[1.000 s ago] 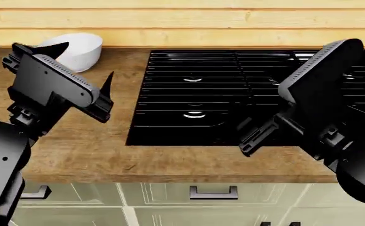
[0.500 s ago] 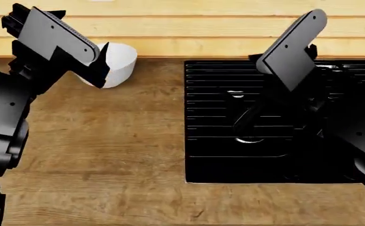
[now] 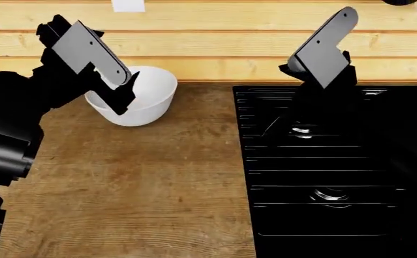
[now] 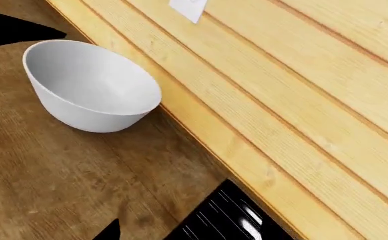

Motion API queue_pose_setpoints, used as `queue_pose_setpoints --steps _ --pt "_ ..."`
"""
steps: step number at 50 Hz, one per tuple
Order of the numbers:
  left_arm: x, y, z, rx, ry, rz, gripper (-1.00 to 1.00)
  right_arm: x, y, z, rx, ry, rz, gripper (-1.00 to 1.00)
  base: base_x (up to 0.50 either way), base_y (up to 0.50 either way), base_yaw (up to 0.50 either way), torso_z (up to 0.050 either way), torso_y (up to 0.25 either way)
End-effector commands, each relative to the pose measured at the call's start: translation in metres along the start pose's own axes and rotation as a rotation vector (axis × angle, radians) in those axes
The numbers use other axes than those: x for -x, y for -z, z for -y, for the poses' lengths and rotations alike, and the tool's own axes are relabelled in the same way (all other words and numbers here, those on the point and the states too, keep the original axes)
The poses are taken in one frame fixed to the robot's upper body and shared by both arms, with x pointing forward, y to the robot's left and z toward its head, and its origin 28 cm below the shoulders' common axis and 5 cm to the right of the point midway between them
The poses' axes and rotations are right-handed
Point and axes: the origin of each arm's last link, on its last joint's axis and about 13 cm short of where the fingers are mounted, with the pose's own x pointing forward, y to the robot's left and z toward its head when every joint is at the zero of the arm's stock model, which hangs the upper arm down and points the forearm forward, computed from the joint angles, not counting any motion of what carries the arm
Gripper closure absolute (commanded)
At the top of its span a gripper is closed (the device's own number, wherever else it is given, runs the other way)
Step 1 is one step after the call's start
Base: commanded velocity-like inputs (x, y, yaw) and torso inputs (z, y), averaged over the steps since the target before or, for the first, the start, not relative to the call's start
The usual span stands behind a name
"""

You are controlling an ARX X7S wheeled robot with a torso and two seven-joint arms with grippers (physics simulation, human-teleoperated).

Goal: Place the two vegetables and bowl onto the tray for setting up a vegetable dip station.

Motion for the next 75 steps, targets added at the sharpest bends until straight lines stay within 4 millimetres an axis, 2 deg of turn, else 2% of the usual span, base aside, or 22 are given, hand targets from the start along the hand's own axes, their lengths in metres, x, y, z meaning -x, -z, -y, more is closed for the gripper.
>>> queue_pose_setpoints --steps 1,2,5,8,12,14,18,20,25,27,35,37,39,46,53,54,60,63,66,75 --pt "0.012 -0.032 -0.016 0.032 0.073 0.078 -1.00 -0.001 0.014 -0.008 -0.059 -0.048 0.012 -1.00 0.00 0.00 0.00 0.000 0.000" --pt "0.019 -0.045 -0.023 0.001 0.092 0.085 -1.00 -0.001 0.018 -0.010 -0.058 -0.065 0.015 -1.00 0.00 0.00 0.00 0.000 0.000" --pt "0.034 -0.064 -0.027 -0.066 0.171 0.078 -1.00 0.000 0.027 -0.015 -0.031 -0.098 0.003 -1.00 0.00 0.00 0.00 0.000 0.003" --pt "0.049 -0.083 -0.027 -0.159 0.368 0.023 -1.00 -0.001 0.034 -0.014 -0.033 -0.145 -0.033 -1.00 0.00 0.00 0.00 0.000 0.000" --pt "0.051 -0.091 -0.032 -0.176 0.582 -0.088 -1.00 0.001 0.025 -0.010 -0.003 -0.173 -0.023 -1.00 0.00 0.00 0.00 0.000 0.000" --pt "0.048 -0.089 -0.034 -0.170 0.614 -0.128 -1.00 0.004 0.018 -0.009 -0.005 -0.182 -0.025 -1.00 0.00 0.00 0.00 0.000 0.000" --pt "0.043 -0.080 -0.025 -0.162 0.698 -0.186 -1.00 0.012 0.015 -0.012 -0.001 -0.215 -0.032 -1.00 0.00 0.00 0.00 0.000 0.000" --pt "0.038 -0.069 -0.018 -0.209 0.752 -0.268 -1.00 0.014 0.009 -0.010 0.011 -0.202 -0.020 -1.00 0.00 0.00 0.00 0.000 0.000" --pt "0.025 -0.061 -0.018 -0.274 0.772 -0.361 -1.00 0.015 0.007 -0.013 0.021 -0.205 -0.009 -1.00 0.00 0.00 0.00 0.000 0.000" --pt "0.012 -0.059 -0.021 -0.280 0.771 -0.379 -1.00 0.019 0.001 -0.012 0.021 -0.200 0.001 -1.00 0.00 0.00 0.00 0.000 0.000" --pt "-0.027 -0.046 -0.028 -0.296 0.706 -0.442 -1.00 0.026 0.004 -0.015 0.013 -0.195 0.010 -1.00 0.00 0.00 0.00 0.000 0.000" --pt "-0.040 -0.049 -0.032 -0.265 0.671 -0.412 -1.00 0.027 0.005 -0.015 0.008 -0.193 0.015 -1.00 0.00 0.00 0.00 0.000 0.000" --pt "-0.048 -0.048 -0.032 -0.276 0.677 -0.428 -1.00 0.026 0.010 -0.018 0.007 -0.194 0.013 -1.00 0.00 0.00 0.00 0.000 0.000" --pt "-0.083 -0.032 -0.030 -0.290 0.671 -0.526 -1.00 0.037 0.005 -0.019 0.002 -0.177 0.011 -1.00 0.00 0.00 0.00 0.000 0.000" --pt "-0.089 -0.016 -0.012 -0.275 0.703 -0.588 -1.00 0.041 0.009 -0.023 0.001 -0.169 0.011 -1.00 0.00 0.00 0.00 0.000 0.000" --pt "-0.090 -0.011 -0.007 -0.274 0.723 -0.604 1.00 0.041 0.009 -0.023 0.001 -0.171 0.014 -1.00 0.00 0.00 0.00 0.000 0.000" --pt "-0.089 0.012 0.008 -0.291 0.787 -0.665 1.00 0.041 0.008 -0.024 0.000 -0.171 0.025 -1.00 0.00 0.00 0.00 0.000 0.000" --pt "-0.089 0.013 0.008 -0.289 0.787 -0.657 1.00 0.041 0.008 -0.025 0.000 -0.168 0.028 -1.00 0.00 0.00 0.00 0.000 0.000" --pt "-0.089 0.011 0.006 -0.287 0.782 -0.646 1.00 0.041 0.008 -0.025 -0.001 -0.167 0.035 -1.00 0.00 0.00 0.00 0.000 0.000" --pt "-0.087 -0.014 -0.016 -0.261 0.667 -0.515 1.00 0.035 0.013 -0.024 -0.008 -0.172 0.043 -1.00 0.00 0.00 0.00 0.000 0.000"
